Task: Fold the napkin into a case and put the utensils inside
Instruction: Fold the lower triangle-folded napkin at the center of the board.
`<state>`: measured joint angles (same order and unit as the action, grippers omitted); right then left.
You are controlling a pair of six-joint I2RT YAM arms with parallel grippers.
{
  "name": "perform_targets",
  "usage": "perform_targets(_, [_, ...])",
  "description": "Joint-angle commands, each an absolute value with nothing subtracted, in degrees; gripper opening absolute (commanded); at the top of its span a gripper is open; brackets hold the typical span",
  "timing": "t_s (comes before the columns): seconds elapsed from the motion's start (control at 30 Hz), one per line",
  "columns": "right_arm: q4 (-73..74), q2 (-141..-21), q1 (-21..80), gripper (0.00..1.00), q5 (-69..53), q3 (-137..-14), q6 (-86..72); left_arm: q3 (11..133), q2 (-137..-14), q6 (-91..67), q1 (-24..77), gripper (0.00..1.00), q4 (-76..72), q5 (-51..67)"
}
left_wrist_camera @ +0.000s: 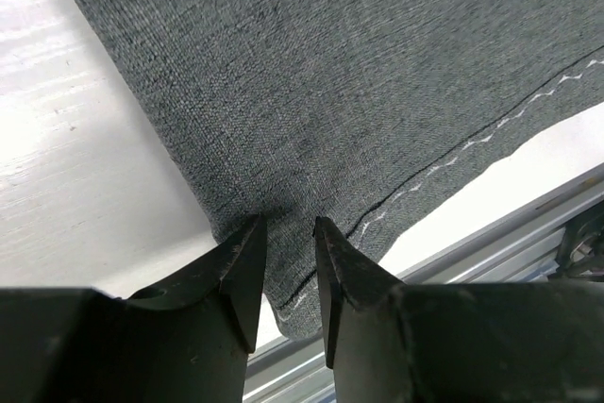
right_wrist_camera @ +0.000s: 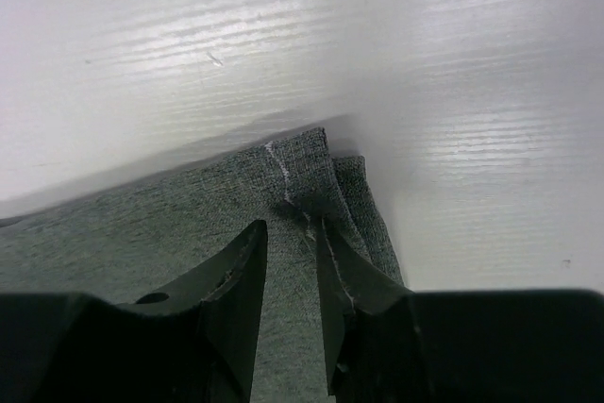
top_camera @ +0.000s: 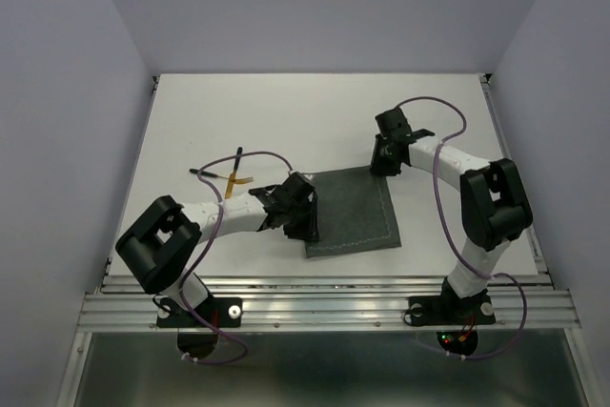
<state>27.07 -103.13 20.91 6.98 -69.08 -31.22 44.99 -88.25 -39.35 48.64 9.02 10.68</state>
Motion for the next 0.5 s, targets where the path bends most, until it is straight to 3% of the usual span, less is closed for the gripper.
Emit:
perform_targets(0.0, [27.07,-94.76,18.03,0.34,8.70,-70.23,-29.88,51.66,-85.79,-35.78,48.43,0.39,12.56,8.35])
perform_targets(0.13, [26.89,-91.76,12.41,0.34,6.60,-65.40,-29.62,59.22,-86.31,-33.93,48.34,0.40,15.99,7.30])
perform_targets(0.23, [26.02,-92.02,10.46,0.42,3.35,-62.85,-28.57,65.55,-88.94,-32.96,48.25,0.41,17.48,6.68])
perform_targets(0.3, [25.93,-93.94,10.46,0.53,1.59,-63.36,-27.08,69.49,-91.74,-32.70,48.25,0.41,17.49,6.77])
perform_targets(0.37, [26.01,-95.27,10.46,0.53,1.67,-63.72,-26.54,72.41,-93.86,-32.78,48.16,0.41,18.19,6.59])
perform_targets(0.47, [25.58,-96.24,10.46,0.46,2.99,-62.58,-26.54,77.16,-98.25,-33.49,47.46,0.41,17.93,5.80])
